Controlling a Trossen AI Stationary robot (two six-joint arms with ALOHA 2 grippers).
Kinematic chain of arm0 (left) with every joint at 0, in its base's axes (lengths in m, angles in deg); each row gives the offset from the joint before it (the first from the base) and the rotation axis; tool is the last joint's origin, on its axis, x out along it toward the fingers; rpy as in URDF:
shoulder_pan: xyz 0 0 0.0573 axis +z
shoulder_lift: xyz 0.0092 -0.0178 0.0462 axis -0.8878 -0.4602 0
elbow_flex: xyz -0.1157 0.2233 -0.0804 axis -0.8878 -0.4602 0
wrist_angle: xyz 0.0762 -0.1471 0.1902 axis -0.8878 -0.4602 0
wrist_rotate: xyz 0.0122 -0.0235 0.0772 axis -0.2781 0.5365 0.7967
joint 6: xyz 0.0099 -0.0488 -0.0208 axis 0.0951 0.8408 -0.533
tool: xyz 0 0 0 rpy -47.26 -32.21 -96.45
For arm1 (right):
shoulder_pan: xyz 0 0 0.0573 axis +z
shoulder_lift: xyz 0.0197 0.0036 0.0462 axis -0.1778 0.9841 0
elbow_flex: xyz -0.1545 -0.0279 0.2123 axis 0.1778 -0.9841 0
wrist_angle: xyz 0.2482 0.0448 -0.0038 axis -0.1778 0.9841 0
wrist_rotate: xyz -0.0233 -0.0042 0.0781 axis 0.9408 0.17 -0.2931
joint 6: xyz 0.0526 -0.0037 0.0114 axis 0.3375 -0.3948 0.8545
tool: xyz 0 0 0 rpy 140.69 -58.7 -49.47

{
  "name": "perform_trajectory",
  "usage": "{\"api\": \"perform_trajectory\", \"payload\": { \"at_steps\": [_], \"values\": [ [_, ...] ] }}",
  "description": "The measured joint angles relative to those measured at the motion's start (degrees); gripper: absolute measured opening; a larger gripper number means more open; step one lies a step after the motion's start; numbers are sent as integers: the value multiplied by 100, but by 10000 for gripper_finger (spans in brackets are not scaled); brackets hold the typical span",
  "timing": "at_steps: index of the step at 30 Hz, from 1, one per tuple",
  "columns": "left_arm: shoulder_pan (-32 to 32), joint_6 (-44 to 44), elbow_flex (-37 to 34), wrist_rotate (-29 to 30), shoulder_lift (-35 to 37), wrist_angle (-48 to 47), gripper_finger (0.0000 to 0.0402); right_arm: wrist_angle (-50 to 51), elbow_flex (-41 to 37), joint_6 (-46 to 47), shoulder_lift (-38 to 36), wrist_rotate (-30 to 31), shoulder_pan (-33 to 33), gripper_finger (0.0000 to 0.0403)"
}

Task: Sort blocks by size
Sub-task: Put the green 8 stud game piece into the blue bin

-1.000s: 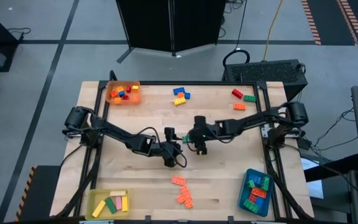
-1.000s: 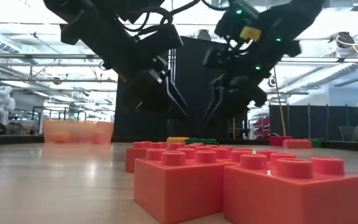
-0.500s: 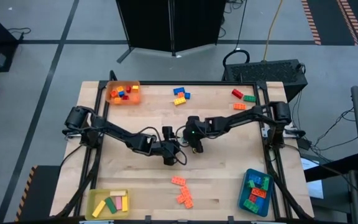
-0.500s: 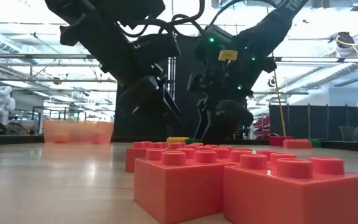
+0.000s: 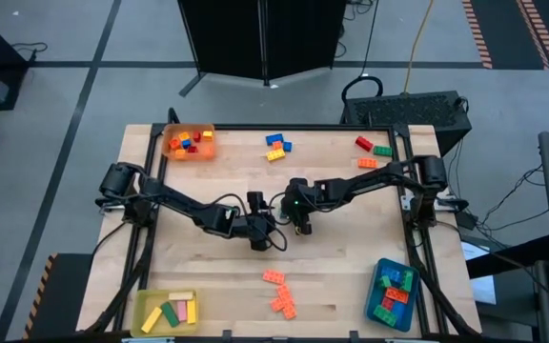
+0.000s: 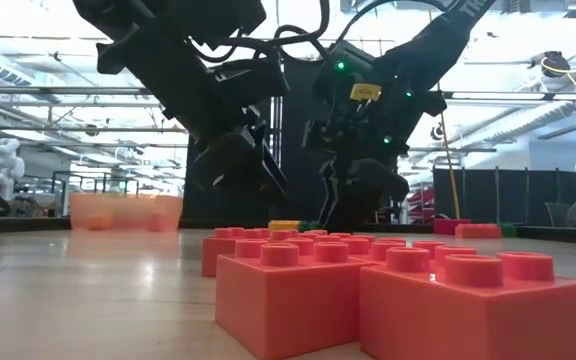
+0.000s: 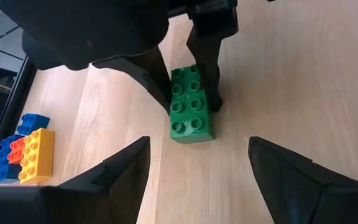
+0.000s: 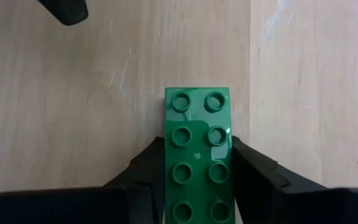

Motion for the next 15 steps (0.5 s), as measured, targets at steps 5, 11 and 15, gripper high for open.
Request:
{"api": "perform_trajectory", "payload": {
  "at_steps": [5, 11, 15],
  "values": [
    [0, -1, -1, 4, 0, -55, 272, 457, -16, 53, -234, 58, 61, 131],
    [26, -22, -1, 163, 0, -154, 272, 1761, -39, 425, -966, 59, 159, 135],
    [44, -40, -1, 166, 0, -173, 272, 2832, -35, 1000, -1477, -22, 373, 135]
  ]
}}
